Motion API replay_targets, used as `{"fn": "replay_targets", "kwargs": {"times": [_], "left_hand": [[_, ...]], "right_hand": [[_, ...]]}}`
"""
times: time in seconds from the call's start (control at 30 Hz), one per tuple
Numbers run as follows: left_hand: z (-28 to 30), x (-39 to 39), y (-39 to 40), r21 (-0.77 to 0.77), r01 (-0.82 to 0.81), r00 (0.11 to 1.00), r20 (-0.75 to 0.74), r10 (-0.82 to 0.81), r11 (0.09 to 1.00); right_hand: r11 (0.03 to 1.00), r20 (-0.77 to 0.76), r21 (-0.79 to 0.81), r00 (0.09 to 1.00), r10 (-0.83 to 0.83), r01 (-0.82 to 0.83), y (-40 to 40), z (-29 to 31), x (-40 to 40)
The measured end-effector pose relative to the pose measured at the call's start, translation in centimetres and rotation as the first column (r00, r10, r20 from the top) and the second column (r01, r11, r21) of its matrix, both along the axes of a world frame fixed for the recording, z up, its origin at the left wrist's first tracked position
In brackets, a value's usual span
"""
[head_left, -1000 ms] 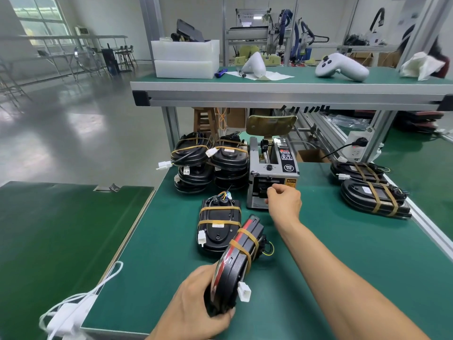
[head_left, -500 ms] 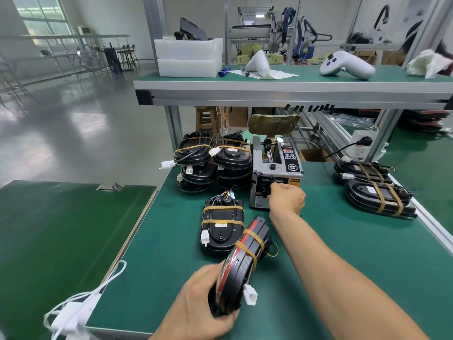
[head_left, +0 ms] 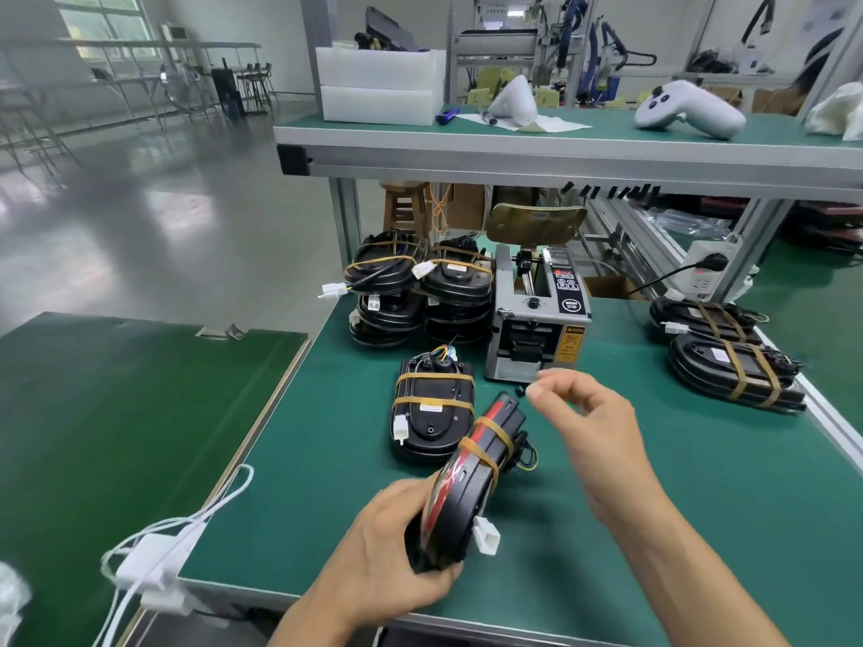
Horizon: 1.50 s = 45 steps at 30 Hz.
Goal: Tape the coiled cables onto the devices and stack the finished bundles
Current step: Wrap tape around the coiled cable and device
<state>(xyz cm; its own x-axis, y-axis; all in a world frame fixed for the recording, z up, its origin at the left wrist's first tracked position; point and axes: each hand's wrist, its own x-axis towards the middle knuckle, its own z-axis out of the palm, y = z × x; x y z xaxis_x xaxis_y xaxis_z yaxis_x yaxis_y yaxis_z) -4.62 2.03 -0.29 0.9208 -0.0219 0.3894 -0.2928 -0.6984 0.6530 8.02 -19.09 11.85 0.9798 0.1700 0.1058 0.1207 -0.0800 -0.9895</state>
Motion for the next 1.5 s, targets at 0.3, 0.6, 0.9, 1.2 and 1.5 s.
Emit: {"fn": "replay_targets", "kwargs": {"times": [0.3,0.6,0.9,1.2,1.5], "left_hand": [[0.6,-0.3,-0.2,-0.009,-0.002,1.0,-0.03,0.002,1.0],[0.6,-0.3,-0.2,-0.014,-0.003,0.999,-0.041,0.002,1.0],[0.5,-0.2,-0.3,-0.021,-0.02,0.999,-0.043,0.019,1.0],[0.5,-0.3,-0.3,-0.024,-0.023,0.999,-0.044,0.021,0.999],[1.0,-0.4,-0.4,-0.026,-0.006,0.998,-0.055,0.004,1.0]], "right_hand": [[0.913,0.078,-0.297,0.946,0.315,-0.279,0.5,-0.4,-4.8],[0.903,0.089,-0.346,0.949,0.302,-0.255,0.9,-1.5,-5.2],[0.911,0.079,-0.337,0.957,0.28,-0.239,1.3,-1.8,-5.2],[0.906,0.089,-0.355,0.957,0.277,-0.229,1.5,-1.9,-5.3],[0.895,0.127,-0.399,0.954,0.27,-0.2,1.6,-1.8,-5.4]]}}
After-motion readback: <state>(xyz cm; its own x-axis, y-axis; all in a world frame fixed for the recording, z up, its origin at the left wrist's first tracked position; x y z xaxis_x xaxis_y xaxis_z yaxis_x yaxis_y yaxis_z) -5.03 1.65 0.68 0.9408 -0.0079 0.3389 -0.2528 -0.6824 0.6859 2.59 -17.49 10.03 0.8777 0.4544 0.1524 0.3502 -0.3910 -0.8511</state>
